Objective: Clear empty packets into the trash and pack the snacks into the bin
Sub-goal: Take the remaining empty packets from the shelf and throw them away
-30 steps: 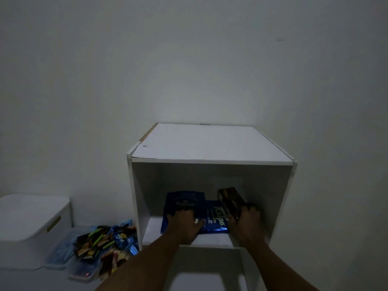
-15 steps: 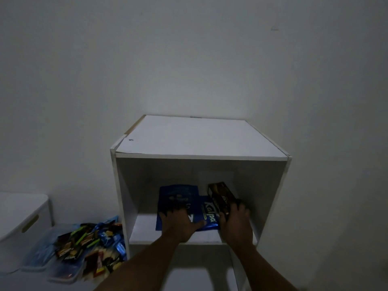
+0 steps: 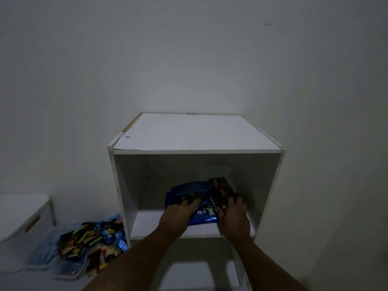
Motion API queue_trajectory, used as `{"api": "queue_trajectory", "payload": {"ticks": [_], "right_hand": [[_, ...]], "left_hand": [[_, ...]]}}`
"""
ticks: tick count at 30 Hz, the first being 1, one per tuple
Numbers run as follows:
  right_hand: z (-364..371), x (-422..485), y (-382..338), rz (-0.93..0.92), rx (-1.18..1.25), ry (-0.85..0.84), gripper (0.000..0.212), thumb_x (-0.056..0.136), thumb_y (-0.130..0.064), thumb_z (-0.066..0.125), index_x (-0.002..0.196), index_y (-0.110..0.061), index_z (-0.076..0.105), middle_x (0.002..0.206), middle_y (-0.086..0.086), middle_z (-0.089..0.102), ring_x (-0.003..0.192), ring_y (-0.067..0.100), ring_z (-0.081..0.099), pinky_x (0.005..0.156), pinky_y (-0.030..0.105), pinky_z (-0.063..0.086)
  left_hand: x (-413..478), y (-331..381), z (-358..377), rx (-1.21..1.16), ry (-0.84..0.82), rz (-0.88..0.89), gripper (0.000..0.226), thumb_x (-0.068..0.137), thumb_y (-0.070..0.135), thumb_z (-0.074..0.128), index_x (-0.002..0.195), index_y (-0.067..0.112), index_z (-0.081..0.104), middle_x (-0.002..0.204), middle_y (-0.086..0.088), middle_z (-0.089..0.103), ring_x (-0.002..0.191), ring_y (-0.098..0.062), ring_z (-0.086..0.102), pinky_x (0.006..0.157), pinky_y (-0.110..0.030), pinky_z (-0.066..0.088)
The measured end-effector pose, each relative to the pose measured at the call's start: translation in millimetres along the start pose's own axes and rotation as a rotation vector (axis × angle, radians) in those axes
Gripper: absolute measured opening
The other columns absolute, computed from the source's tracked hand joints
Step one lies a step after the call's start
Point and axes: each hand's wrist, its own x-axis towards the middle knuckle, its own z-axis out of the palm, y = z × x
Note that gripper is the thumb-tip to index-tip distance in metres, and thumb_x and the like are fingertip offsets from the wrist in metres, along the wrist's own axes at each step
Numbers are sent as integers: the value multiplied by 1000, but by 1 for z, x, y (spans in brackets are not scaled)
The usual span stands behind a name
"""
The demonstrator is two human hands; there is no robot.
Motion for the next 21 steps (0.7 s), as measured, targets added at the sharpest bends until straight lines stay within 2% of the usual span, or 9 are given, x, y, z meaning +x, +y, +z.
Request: {"api": "queue_trajectory", "payload": {"ticks": [2,5,8,10,13,16,19,21], "right_hand": [[0,-1,0,3,-7,2,40,95,-36,60,128,-15,51,138,9,41,123,25,42,87,36,53],[1,-1,-1,-7,-8,8,40,95,-34,60,128,-14,52,138,10,42,122,26,43,85,36,53],[1,0,-1,-24,6,5,40,95,-34,60,128,-14,51,138,10,42,122,25,43,85,37,54],[0,0,0,-20,1,-9,40,95,-36,60,129,-16,50,139,9,41,123,24,43,86,37,54],[0,0,1,-20,-13,-15,42,95,-38,59,129,-16,50,141,9,39,124,25,43,87,37,54],[-2,-1,2,-30,-6,-20,42,95,-37,59,130,-15,50,142,9,39,124,25,42,85,37,53],[-3,-1,1,-26,-18,-18,44,95,-37,59,131,-15,49,142,9,39,125,25,41,86,36,52],[-3,0,1,-21,-20,-22,44,96,-38,59,133,-15,48,142,9,40,125,25,41,86,36,53]], "left_hand": [[-1,0,-4,38,-4,24,69,90,32,60,150,33,27,124,-10,64,90,-30,69,72,-38,58],[-5,8,-6,0,37,-92,61,93,55,42,149,33,28,128,-2,63,104,-25,65,80,-34,54],[-5,23,-5,-31,22,-199,79,84,78,40,143,26,40,126,0,64,106,-22,64,82,-32,51],[-4,25,-3,-34,7,-230,78,82,80,43,138,25,45,122,2,66,103,-19,65,80,-31,51],[0,20,-8,-19,-7,-267,60,89,64,51,135,25,48,115,0,69,98,-19,67,76,-30,52],[2,15,-10,-11,-27,-265,55,92,55,55,138,26,45,115,-3,70,97,-22,68,76,-31,52],[4,16,-7,-18,-1,-257,64,86,71,47,133,27,50,116,0,70,99,-21,68,78,-31,55],[5,23,-2,-71,19,-272,84,76,87,37,131,26,52,118,2,69,101,-19,67,82,-32,55]]}}
